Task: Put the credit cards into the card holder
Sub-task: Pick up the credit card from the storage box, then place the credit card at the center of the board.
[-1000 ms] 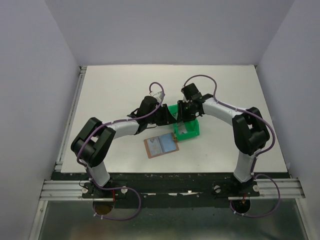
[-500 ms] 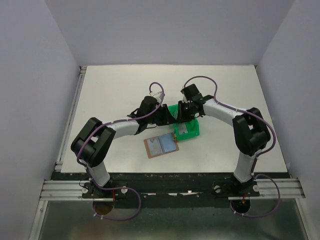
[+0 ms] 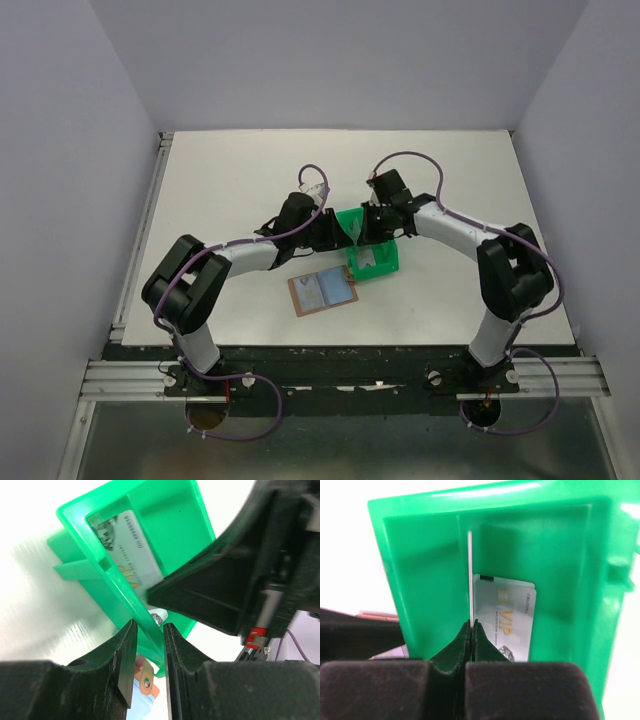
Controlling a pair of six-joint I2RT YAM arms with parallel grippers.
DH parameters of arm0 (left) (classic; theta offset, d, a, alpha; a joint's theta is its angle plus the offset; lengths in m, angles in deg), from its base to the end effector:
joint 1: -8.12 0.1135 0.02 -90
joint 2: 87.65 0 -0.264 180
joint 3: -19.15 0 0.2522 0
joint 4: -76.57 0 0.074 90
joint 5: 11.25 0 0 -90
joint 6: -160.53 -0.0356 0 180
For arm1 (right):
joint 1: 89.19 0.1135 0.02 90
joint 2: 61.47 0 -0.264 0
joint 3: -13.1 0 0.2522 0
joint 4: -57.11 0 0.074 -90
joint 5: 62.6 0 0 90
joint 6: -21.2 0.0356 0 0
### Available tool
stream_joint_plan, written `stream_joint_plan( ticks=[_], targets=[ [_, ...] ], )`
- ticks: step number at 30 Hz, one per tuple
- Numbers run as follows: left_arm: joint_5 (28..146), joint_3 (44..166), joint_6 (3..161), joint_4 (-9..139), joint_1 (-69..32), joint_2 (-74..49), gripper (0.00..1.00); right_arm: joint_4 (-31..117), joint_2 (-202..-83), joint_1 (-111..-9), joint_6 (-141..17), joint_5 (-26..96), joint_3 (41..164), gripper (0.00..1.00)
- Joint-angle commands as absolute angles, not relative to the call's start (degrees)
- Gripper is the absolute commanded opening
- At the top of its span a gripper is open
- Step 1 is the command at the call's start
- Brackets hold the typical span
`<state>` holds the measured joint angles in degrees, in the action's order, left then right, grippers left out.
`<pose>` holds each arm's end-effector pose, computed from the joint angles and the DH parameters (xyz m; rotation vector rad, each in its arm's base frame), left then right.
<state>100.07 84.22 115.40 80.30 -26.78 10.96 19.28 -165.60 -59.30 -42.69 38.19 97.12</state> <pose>0.2901 -0.2181 0.1819 0.0498 2.2980 -1.1792 0.3254 0.1947 0.1904 -0.1607 2.6705 0.5837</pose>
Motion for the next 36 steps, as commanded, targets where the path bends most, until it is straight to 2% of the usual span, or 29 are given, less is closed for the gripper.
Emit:
stream_joint_plan(
  ticks=[1, 7, 14, 21, 26, 36],
  targets=[
    [101.2, 84.1, 115.0, 79.8, -26.6, 10.3, 0.36, 19.2, -157.6, -59.7, -43.3, 32.1, 95.0, 0.00],
    [102.7, 85.9, 115.1, 79.4, -26.2, 8.3, 0.45, 17.7, -148.1, -59.7, -44.2, 27.8, 91.2, 0.00],
    [103.9, 85.8, 115.3, 79.1, -26.2, 3.0, 0.47, 17.5, -136.7, -59.7, -44.1, 27.0, 84.2, 0.00],
    [102.0, 80.7, 114.3, 76.9, -26.2, -8.4, 0.49, 20.1, -125.6, -59.8, -44.7, 38.6, 77.9, 0.00],
    [99.8, 74.2, 114.0, 75.8, -26.2, -18.9, 0.51, 25.3, -119.8, -59.9, -43.4, 53.5, 73.3, 0.00],
    [98.2, 62.7, 116.9, 75.5, -26.7, -40.7, 0.57, 41.8, -115.9, -59.9, -30.6, 72.9, 66.3, 0.01]
  ],
)
